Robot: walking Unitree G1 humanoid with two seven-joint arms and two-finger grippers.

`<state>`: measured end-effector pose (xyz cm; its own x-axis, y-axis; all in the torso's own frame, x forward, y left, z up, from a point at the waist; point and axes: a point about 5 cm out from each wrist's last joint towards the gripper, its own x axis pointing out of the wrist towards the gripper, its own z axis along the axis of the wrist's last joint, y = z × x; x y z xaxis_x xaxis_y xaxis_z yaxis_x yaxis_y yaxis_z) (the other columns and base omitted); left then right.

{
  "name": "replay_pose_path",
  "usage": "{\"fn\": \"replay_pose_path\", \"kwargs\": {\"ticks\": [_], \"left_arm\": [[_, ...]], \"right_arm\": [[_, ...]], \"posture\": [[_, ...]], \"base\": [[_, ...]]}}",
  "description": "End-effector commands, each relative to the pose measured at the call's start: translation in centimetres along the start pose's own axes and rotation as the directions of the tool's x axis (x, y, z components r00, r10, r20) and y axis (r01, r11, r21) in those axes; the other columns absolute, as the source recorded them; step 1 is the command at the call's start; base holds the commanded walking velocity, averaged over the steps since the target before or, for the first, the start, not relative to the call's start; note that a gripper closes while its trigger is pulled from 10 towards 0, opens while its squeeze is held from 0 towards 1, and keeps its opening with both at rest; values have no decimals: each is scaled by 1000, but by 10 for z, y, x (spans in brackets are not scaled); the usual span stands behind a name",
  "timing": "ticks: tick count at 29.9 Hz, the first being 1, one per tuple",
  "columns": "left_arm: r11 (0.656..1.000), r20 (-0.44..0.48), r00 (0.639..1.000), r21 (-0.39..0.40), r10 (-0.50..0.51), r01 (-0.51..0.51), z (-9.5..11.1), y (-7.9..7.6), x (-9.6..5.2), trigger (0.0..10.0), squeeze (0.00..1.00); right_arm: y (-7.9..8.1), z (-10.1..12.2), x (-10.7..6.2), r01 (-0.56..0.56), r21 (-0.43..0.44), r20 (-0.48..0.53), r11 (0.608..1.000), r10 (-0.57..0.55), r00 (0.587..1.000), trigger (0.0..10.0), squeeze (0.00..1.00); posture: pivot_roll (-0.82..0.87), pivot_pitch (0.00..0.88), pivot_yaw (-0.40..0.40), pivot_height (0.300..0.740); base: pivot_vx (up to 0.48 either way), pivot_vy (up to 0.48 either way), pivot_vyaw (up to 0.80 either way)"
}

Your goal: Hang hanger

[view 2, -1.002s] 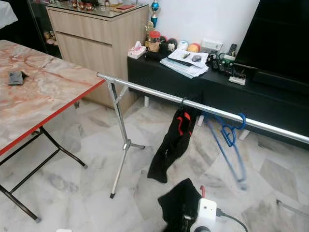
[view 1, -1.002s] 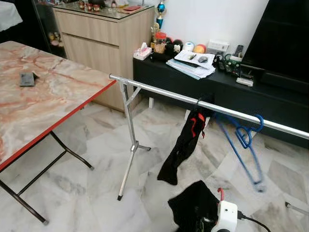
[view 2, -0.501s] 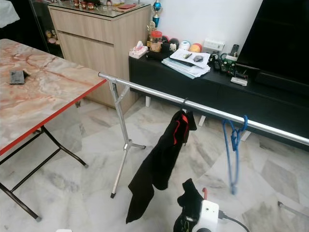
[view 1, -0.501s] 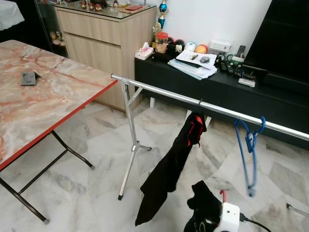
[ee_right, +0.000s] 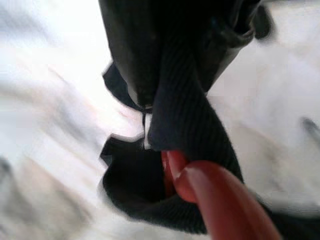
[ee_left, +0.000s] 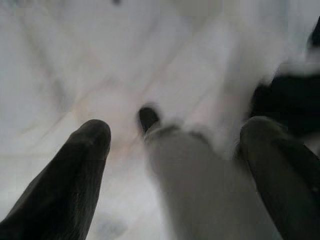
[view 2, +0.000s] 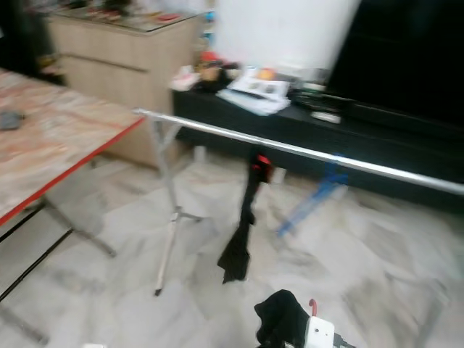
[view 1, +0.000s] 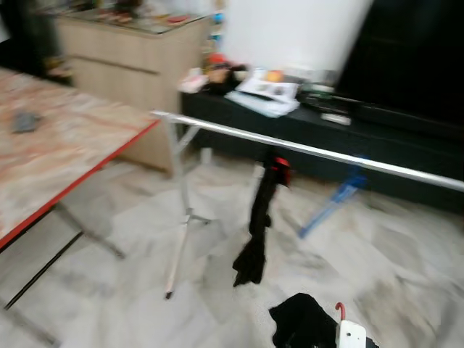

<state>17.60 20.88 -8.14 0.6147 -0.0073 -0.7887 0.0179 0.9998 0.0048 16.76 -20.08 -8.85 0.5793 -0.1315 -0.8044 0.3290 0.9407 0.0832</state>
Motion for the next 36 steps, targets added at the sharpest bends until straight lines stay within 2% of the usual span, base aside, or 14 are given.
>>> {"fn": "replay_pose_path", "kwargs": {"ticks": [1,12,21,36], "left_arm": [[1000,-120,993,-6,-13,12,-36,-5,-8,10000,0],[1000,-120,993,-11,-4,3,-36,2,-10,10000,0],[1000,-112,994,-16,-7,6,-34,-3,-8,10000,0],[1000,-108,994,-19,-8,6,-33,0,-8,10000,0]], "right_arm": [[16,18,4,-44,8,44,999,44,998,10000,0],[16,20,5,-41,14,49,999,40,998,10000,0],[16,23,5,-34,22,53,999,33,998,10000,0],[14,26,6,-15,45,58,999,12,998,10000,0]], "posture": [[51,35,-62,740],[52,57,-64,740],[53,73,-66,740],[57,84,-69,740]], "base": [[-356,0,0],[-360,0,0],[-359,0,0],[-360,0,0]]}}
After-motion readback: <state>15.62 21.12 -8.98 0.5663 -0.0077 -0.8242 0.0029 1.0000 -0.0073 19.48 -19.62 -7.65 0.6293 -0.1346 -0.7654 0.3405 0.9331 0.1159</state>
